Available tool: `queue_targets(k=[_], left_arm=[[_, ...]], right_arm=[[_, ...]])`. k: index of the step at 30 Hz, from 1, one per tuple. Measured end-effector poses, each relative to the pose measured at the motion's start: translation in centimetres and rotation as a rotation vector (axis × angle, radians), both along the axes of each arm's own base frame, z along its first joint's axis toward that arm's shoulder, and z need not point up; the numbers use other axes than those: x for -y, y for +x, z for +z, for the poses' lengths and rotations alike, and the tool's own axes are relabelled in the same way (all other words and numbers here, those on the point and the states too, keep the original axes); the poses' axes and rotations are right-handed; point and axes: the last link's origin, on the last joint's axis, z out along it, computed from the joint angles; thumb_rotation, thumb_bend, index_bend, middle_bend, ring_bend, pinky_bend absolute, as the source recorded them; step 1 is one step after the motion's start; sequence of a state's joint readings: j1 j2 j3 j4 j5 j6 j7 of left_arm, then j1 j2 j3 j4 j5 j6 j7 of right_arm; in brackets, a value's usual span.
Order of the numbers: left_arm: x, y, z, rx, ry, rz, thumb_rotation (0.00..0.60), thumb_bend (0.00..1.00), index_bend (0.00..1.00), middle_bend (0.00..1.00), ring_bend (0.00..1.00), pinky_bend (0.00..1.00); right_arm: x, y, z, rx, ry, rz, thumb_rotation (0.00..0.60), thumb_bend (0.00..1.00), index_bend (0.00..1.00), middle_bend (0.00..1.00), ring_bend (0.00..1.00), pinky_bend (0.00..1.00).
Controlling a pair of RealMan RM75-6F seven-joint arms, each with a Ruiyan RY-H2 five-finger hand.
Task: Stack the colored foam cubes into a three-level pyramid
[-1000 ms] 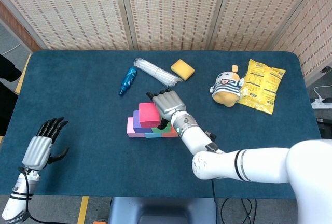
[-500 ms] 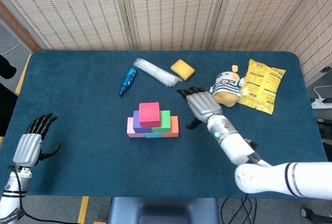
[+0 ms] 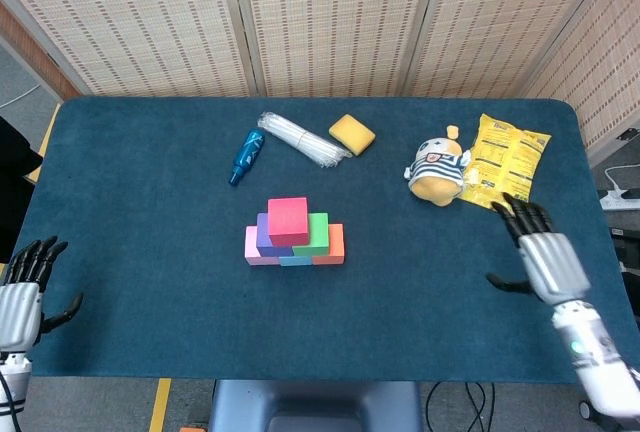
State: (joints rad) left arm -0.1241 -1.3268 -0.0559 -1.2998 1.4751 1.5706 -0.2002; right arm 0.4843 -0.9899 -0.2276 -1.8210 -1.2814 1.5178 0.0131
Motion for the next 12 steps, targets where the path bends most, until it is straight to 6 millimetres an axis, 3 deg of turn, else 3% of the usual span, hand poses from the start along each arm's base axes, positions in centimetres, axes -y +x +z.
queue_targets(k=[3,6,12], left_arm=[[1.4,-0.1,-0.1,-0.028,0.004,0.007,0.600,0.32,0.14,0.07,0.00,0.09],[2.4,0.0,-0.3,-0.052,-0.015,0.015,0.600,0.32,0.14,0.07,0.00,0.09],[3.3,0.4,-0.6,-0.059,-0.033,0.026,0.600,0.32,0.14,0.07,0.00,0.09]], right_arm=[[-3.2,-3.4,0.7,0.008,-0.066,-0.010,0.600,0.27,0.00,0.04,0.00,0.06],[-6.1,-5.4,0.7,0.029,-0.105,-0.011,0.600,0.27,0.00,0.03,0.00,0.03],[-9.0,-6.9,-0.2,0.067,-0.135,0.001,0.600,0.27,0.00,0.03,0.00,0.01]])
